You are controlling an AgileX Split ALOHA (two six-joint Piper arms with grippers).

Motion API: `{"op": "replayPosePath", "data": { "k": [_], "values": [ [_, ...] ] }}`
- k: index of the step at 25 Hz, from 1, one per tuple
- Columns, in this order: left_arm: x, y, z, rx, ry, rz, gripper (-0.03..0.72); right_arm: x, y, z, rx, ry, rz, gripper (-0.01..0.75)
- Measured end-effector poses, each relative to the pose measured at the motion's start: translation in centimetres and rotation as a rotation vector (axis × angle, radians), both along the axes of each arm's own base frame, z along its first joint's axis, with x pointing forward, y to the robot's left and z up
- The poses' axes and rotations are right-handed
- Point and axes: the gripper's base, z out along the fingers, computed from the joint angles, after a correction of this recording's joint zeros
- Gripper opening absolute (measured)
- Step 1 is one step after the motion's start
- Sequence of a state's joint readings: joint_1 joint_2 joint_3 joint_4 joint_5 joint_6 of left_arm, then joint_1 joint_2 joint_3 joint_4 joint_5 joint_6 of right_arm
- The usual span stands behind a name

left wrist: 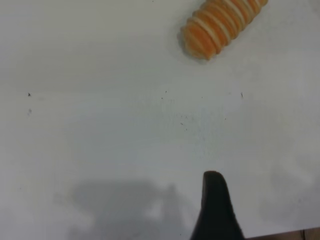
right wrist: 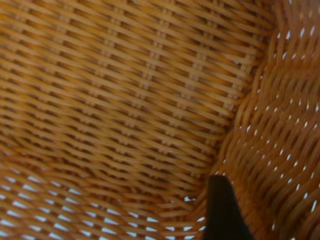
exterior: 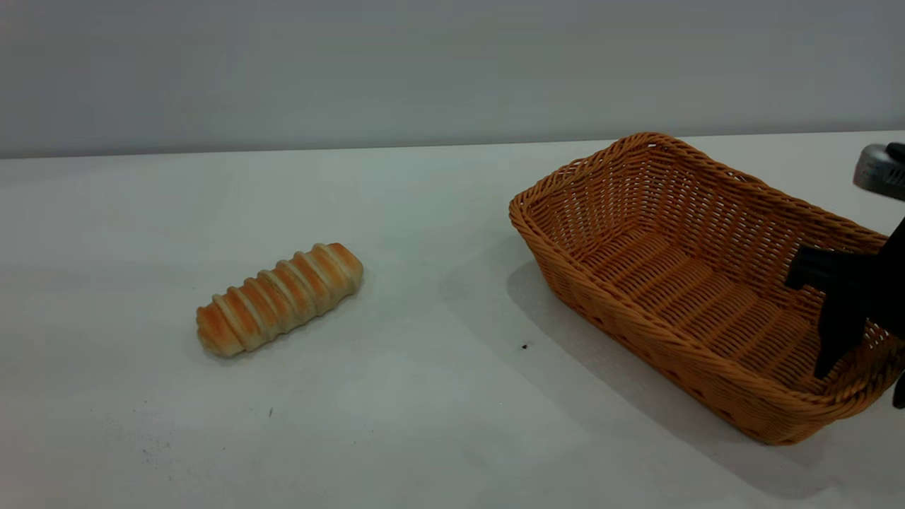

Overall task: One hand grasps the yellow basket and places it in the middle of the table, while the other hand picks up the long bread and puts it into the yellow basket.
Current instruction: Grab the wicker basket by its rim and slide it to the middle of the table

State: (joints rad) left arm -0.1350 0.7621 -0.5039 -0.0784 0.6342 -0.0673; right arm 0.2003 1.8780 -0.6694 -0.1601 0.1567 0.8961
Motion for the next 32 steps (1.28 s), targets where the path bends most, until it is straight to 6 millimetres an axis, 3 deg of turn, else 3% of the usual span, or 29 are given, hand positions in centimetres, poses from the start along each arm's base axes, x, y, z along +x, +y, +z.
{"op": "replayPosePath", "data": {
  "k": [6,8,19,32],
  "values": [
    [0.0,0.0,0.0,0.001,-0.001,-0.001,0.563,0.2,0.1,-0.6,0.008,-0.009,0.000,0.163],
    [0.0,0.0,0.0,0.001,-0.001,-0.001,0.563,0.5,0.0,-0.5,0.000,-0.034,0.038,0.098],
    [0.0,0.0,0.0,0.001,-0.001,-0.001,0.563,1.6,-0.4,0.6,-0.063,-0.066,0.198,0.102],
    [0.0,0.0,0.0,0.001,-0.001,-0.001,0.563,3.3,5.8,3.0,-0.107,-0.101,0.475,0.102]
  ]
}}
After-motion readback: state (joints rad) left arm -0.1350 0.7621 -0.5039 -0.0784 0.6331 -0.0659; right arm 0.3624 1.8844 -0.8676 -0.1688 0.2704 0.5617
